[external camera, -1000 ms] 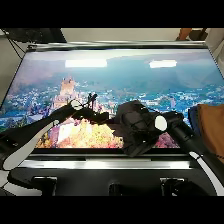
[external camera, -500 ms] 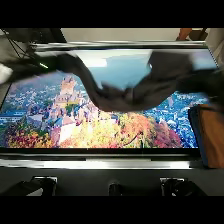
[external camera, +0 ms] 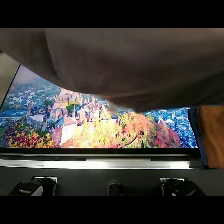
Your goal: Fold the shirts.
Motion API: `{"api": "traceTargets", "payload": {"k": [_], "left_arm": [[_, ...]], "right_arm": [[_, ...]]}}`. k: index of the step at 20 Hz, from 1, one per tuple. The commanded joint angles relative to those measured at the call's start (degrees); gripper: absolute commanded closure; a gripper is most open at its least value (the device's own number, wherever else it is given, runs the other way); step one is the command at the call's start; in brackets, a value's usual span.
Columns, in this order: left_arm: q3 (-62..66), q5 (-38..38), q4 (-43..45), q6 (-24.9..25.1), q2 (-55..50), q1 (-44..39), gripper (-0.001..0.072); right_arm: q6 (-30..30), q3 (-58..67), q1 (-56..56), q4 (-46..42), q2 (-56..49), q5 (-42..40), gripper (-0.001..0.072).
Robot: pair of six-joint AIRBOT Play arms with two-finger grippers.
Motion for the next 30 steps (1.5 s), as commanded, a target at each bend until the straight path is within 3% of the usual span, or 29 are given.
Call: {"api": "traceTargets", "payload": {"k": [1, 5, 9, 16, 20, 23, 26, 28, 30], "left_arm": [[0.5, -4.4, 12.6, -5.5, 3.0, 0.5, 0.0681], [0.5, -17.2, 16.2, -5.6, 3.3, 0.5, 0.0681], [0.5, -18.6, 16.5, -5.6, 5.6, 0.5, 0.0681], [0.4, -24.0, 16.5, -6.5, 3.7, 0.4, 0.0681], [-2.9, -26.5, 16.5, -6.1, -3.2, 0.4, 0.0680], [-7.6, -26.5, 16.5, -3.3, -12.9, 0.5, 0.0680], [-8.6, -26.4, 16.5, -1.8, -24.7, 1.1, 0.0680], [-8.6, -25.4, 16.2, -1.9, -32.3, 1.7, 0.0679], [-8.6, -25.4, 14.3, -1.9, -39.2, 1.7, 0.0679]], "right_arm": [[0.2, 0.6, 0.0, -3.0, 0.5, 1.8, 0.0669], [0.0, 0.6, 0.0, -3.4, 0.7, 8.6, 0.0669], [-2.2, 0.6, 0.0, -3.1, 2.6, 16.1, 0.0669], [-2.2, 0.6, 0.0, -1.9, 1.1, 19.7, 0.0669], [-2.2, 0.5, 0.0, -2.2, -8.9, 19.8, 0.0670], [-0.1, 0.5, -2.8, -0.6, -22.1, 11.3, 0.0671], [6.6, 0.5, -14.6, 17.3, -34.8, 4.4, 0.0671], [6.4, 0.5, -22.3, 37.9, -42.6, 1.4, 0.0670], [6.1, 0.5, -26.4, 52.6, -48.8, -0.2, 0.0669]]}}
